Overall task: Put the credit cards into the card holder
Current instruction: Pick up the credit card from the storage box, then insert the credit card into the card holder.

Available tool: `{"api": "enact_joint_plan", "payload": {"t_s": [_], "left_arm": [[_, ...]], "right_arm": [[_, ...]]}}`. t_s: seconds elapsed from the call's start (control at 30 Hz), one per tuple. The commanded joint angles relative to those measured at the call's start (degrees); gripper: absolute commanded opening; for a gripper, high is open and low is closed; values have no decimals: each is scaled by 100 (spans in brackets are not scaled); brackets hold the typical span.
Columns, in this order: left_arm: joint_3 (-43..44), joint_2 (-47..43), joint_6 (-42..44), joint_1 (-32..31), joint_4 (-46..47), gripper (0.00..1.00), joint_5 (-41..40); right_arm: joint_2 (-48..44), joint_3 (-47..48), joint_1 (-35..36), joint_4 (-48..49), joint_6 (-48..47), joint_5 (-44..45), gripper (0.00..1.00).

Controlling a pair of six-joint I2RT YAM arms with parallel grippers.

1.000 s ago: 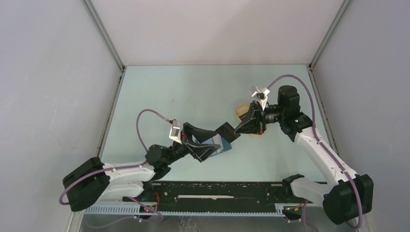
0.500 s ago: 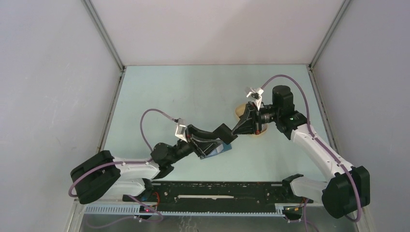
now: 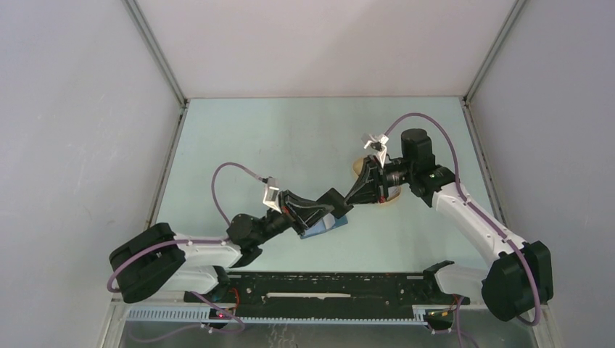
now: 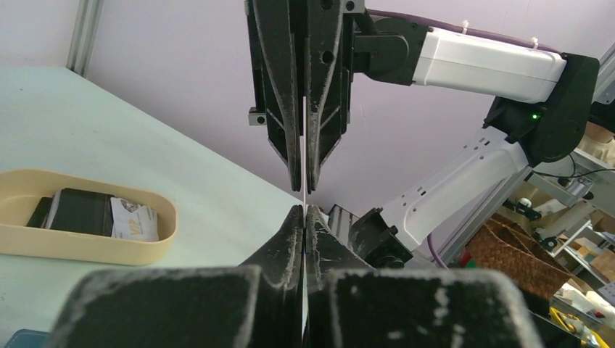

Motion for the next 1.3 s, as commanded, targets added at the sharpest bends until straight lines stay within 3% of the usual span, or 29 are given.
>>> {"api": "enact_joint_plan", "payload": {"t_s": [0.0, 0.1, 0.2, 0.37, 0.53, 0.87, 1.27], "left_arm": [[24, -136, -153, 282, 301, 0, 305], [52, -192, -507, 603, -42, 0, 1002], [294, -483, -415, 772, -1404, 0, 1562], [993, -1231, 717, 776, -4686, 0, 1985], [1342, -1773, 1390, 767, -6150, 0, 2083], [1635, -1690, 1544, 771, -6587, 0, 2295], [1571, -1665, 1448, 771, -6392, 0, 2329]], "right_arm": [[53, 479, 176, -1150, -1219, 241, 30], [79, 778, 186, -1943, -1917, 437, 58], [28, 957, 188, -2418, -2355, 685, 70], [50, 1063, 191, -2604, -2445, 1003, 76], [317, 1214, 217, -2870, -2515, 1048, 75], [520, 1272, 668, -3070, -2757, 1041, 71], [960, 1458, 1160, -3392, -3007, 1314, 57]]}}
